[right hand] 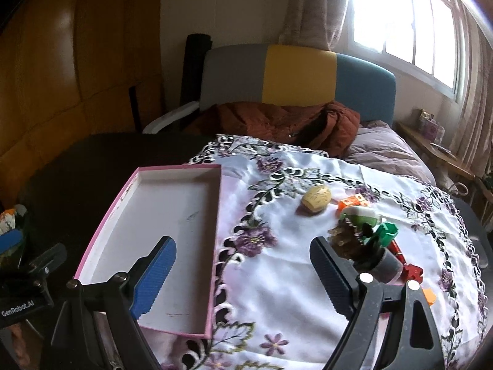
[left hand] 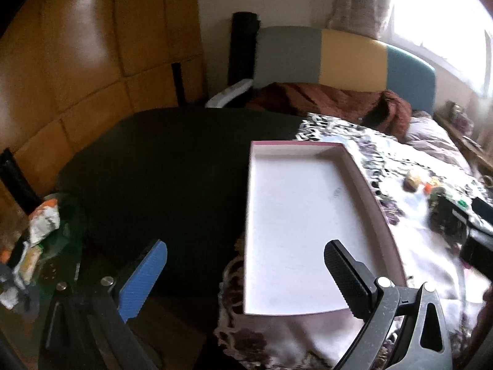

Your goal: Organize rigid objects

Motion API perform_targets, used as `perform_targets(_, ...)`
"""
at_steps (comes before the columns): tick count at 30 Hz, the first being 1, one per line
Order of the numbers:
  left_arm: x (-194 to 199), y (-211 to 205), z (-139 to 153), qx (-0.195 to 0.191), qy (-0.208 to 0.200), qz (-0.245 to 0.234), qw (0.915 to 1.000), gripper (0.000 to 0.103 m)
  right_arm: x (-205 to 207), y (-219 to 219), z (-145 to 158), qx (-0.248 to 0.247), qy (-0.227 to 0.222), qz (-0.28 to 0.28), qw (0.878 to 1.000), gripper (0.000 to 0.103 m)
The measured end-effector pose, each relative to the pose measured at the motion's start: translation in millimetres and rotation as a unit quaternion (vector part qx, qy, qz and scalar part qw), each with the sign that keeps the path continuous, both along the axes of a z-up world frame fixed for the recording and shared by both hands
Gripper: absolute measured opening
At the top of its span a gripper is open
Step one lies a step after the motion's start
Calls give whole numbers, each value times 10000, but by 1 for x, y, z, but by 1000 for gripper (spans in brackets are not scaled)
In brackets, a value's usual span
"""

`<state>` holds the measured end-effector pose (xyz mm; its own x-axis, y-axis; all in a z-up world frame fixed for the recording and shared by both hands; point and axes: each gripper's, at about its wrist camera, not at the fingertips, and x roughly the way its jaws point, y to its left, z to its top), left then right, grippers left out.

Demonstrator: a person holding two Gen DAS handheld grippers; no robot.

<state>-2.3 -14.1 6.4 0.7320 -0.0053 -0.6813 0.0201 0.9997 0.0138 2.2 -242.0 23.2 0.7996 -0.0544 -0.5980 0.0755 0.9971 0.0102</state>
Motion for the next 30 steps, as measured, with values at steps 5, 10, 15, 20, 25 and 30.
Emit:
perform_targets(5,0,-8,1,-548,140,-583,9967,103,2,-46,9,315,-11,-224,9993,91)
perform_targets(10,4,-30,-1,-335,194,-834,9958,103,2,-97,19,451,-20,-628,9970,92)
perform_targets(15,3,-46,-1,-79,155,-1041,9944,103,-3,-161,22,916,10,-1078,9900,101)
perform_targets(20,5,-57,-2,152,138,-1252,9919,103,-8,-215,21,1103,-117,-1601,9808,101)
perform_targets(25,9,-76,2,340,52,-1613,9863,103,-18,-265,3,1491,-142,-2109,9660,101)
perform_targets(30,16,-103,5,325,32,-2002,9792,103,-28,-295,-14,2166,-157,-2438,9452,101)
